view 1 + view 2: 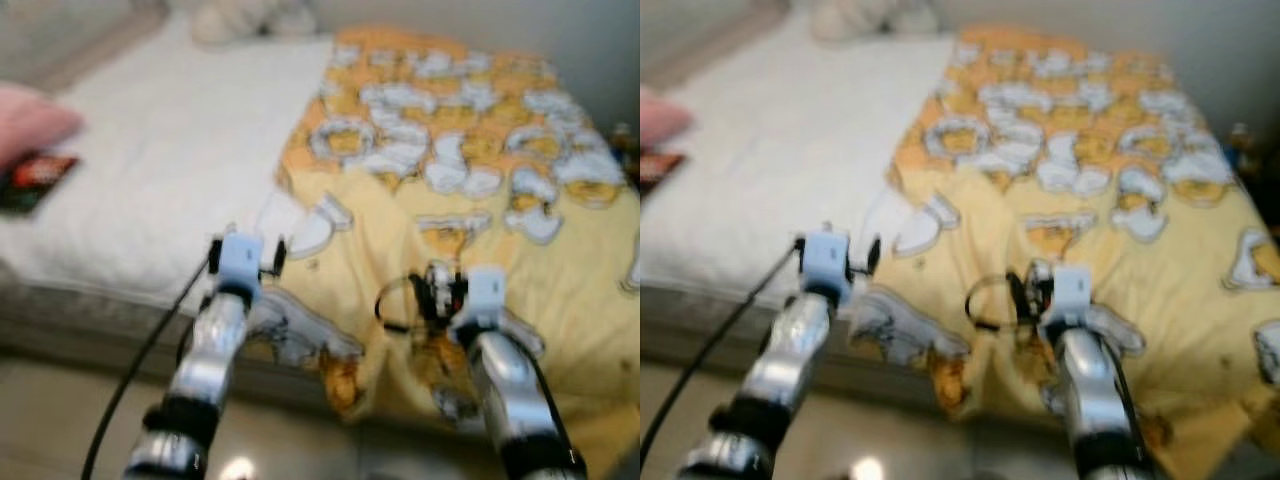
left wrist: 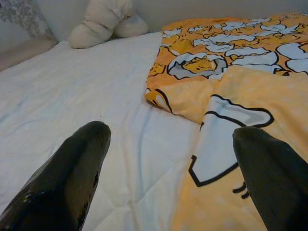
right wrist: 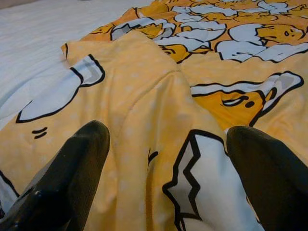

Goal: Clean up the room

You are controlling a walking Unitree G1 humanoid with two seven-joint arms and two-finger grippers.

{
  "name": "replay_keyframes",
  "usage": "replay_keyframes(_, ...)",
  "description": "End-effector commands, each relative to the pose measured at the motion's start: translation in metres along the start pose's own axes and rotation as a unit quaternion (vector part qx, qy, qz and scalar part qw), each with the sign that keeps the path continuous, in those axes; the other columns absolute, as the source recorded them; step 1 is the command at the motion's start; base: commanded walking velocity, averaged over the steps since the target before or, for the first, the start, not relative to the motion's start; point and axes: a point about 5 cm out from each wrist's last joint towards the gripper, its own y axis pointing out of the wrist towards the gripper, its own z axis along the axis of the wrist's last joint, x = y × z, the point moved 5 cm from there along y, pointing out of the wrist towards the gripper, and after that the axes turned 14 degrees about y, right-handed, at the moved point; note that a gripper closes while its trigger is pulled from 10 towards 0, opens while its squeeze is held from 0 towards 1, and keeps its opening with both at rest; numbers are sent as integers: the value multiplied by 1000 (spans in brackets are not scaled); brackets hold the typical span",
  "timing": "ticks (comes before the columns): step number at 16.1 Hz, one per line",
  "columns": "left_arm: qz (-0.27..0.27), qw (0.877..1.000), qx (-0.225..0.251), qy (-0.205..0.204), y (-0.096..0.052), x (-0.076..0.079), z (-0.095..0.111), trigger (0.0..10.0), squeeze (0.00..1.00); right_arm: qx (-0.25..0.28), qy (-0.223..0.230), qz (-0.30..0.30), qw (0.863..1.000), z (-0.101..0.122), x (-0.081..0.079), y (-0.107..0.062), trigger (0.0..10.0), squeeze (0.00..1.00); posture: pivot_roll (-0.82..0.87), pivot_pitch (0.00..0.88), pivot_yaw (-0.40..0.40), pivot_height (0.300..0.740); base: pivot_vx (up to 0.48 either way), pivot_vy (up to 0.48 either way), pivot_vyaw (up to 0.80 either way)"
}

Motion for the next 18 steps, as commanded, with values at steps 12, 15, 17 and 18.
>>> replay_keyframes(12, -76, 995, 7, 57, 19, 13, -2, 10000, 0, 3, -1, -22, 1000, -8, 3, -21, 10000, 0, -51, 0, 20, 740, 0, 200, -314)
replay_keyframes(15, -111, 992, 64, -1, 17, 30, 22, 10000, 0, 36, 14, -30, 999, 1, 1, -22, 10000, 0, -31, 0, 27, 740, 0, 480, -769)
replay_keyframes(17, -123, 986, 111, -29, 14, 42, 46, 10000, 0, 48, 17, -51, 997, 1, 10, -31, 10000, 0, -18, 0, 25, 740, 0, 459, -763)
replay_keyframes(18, -123, 985, 116, -31, 15, 45, 50, 10000, 0, 47, 15, -68, 996, -1, 16, -32, 10000, 0, -16, 0, 25, 740, 0, 0, -744)
